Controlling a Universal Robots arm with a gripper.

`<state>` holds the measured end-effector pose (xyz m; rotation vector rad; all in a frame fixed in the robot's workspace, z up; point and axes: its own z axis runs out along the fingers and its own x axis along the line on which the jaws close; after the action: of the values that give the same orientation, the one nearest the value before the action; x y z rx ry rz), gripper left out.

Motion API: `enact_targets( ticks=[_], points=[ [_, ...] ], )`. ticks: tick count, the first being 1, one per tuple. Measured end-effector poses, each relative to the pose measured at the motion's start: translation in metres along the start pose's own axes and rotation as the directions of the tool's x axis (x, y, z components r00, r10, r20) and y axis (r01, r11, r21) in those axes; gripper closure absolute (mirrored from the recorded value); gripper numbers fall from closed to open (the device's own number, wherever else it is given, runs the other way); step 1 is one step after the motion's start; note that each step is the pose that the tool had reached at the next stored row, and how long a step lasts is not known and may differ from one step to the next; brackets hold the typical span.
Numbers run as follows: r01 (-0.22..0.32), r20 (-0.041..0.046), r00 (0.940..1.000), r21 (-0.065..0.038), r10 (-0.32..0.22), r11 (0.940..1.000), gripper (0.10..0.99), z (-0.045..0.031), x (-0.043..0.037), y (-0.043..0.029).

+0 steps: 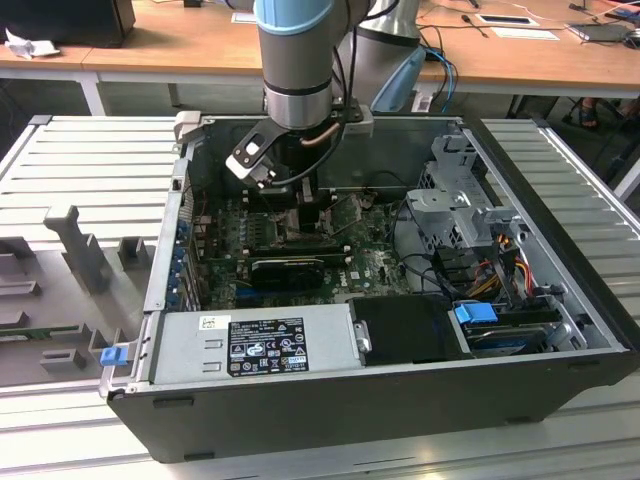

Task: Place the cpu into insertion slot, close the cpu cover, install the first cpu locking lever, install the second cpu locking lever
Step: 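Place the cpu into insertion slot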

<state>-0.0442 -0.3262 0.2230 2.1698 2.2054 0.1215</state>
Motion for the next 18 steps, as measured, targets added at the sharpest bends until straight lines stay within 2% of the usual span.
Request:
enact_targets(
  ticks=[18],
  points=[
    [-0.011, 0.0007, 0.9999, 0.000, 0.011, 0.9999, 0.557, 0.0148, 0.0032, -0.0017]
  ],
)
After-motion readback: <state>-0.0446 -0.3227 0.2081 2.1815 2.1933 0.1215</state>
